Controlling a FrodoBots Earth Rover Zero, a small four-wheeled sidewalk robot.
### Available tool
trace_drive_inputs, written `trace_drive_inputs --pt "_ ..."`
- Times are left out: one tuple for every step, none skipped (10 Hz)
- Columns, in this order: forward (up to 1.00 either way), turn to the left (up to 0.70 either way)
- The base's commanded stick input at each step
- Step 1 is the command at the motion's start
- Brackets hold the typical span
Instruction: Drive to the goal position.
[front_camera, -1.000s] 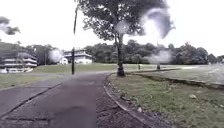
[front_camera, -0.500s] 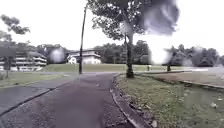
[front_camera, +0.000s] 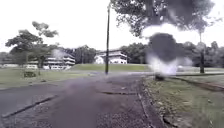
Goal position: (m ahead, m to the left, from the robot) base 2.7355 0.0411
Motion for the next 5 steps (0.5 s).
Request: trace_drive_inputs --pt "0.7 0.0" --pt "0.7 0.0" --pt "0.7 0.0" --pt "0.7 0.0" --pt "0.7 0.0"
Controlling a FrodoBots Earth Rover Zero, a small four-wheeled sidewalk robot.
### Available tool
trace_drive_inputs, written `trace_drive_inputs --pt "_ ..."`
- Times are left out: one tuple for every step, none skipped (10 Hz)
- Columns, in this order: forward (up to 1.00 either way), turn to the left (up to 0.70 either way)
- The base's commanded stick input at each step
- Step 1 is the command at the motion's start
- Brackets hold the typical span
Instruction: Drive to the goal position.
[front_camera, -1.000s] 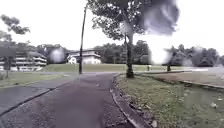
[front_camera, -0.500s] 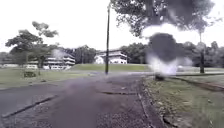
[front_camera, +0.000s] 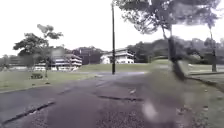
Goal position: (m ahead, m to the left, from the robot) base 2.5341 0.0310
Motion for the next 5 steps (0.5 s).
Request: trace_drive_inputs --pt "0.7 0.0" --pt "0.7 0.0" --pt "0.7 0.0" --pt "0.7 0.0" --pt "0.7 0.0"
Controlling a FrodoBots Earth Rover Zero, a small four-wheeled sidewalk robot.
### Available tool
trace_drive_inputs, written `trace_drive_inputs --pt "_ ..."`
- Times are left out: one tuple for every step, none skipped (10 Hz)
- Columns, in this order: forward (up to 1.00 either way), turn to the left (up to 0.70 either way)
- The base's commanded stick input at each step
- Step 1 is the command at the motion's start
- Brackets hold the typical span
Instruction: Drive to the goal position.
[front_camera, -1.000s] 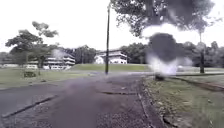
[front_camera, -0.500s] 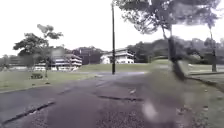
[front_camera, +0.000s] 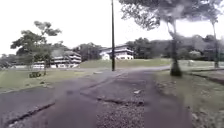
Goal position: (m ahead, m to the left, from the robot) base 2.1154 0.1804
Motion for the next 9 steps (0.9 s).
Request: trace_drive_inputs --pt "0.7 0.0" --pt "0.7 0.0" --pt "0.7 0.0" --pt "0.7 0.0" --pt "0.7 0.0" --pt "0.7 0.0" --pt "0.7 0.0" --pt "0.7 0.0" --pt "0.7 -0.31"
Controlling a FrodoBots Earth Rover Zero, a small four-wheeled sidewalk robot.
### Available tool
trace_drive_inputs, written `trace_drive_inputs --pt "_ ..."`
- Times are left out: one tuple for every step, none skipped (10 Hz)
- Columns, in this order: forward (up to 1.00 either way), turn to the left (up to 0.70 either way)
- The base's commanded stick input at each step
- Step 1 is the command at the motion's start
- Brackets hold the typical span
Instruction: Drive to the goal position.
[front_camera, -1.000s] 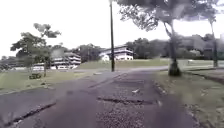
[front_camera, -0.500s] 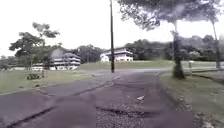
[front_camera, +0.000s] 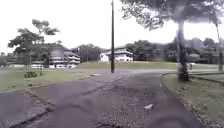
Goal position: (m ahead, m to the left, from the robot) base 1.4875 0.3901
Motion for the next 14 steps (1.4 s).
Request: trace_drive_inputs --pt "0.7 -0.35" --pt "0.7 -0.18" --pt "0.7 -0.02" --pt "0.7 0.0" --pt "0.7 0.0" --pt "0.7 0.0" --pt "0.7 0.0" --pt "0.7 0.0" --pt "0.7 0.0" --pt "0.7 0.0" --pt "0.7 0.0" --pt "0.7 0.0" --pt "0.7 0.0" --pt "0.7 0.0"
